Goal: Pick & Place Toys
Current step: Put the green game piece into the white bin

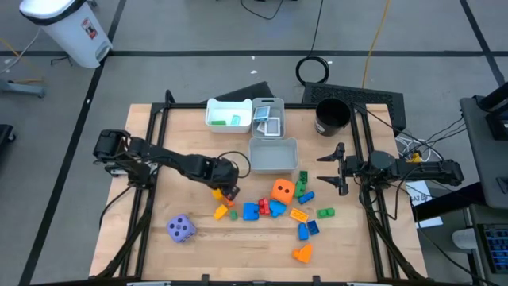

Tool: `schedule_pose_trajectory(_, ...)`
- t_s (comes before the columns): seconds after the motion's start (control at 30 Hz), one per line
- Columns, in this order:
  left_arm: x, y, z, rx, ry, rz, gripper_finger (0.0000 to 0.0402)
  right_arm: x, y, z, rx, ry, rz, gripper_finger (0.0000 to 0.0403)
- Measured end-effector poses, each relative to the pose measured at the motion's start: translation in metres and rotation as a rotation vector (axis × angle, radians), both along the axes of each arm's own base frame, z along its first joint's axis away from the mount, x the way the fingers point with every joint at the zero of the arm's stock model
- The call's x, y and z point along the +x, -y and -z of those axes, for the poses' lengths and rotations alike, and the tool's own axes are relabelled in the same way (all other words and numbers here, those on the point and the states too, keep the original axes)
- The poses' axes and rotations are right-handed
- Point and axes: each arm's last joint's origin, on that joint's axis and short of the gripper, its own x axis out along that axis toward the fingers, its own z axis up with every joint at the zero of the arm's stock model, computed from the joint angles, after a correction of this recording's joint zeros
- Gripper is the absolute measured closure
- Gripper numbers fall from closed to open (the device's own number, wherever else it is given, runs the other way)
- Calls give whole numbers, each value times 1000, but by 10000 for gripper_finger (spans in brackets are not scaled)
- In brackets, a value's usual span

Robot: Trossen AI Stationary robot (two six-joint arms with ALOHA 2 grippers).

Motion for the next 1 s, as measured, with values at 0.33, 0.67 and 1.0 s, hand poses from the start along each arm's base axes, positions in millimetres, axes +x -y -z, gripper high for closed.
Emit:
schedule_pose_trajectory(0.33,-8,1,-20,-37,70,-232,158,0,0,0,0,0,0,125)
schedule_pose_trajectory(0.67,-10,6,4,11,-50,-405,158,0,0,0,0,0,0,125)
schedule_pose_trajectory(1.0,-2,7,30,41,-120,-386,158,0,0,0,0,0,0,126)
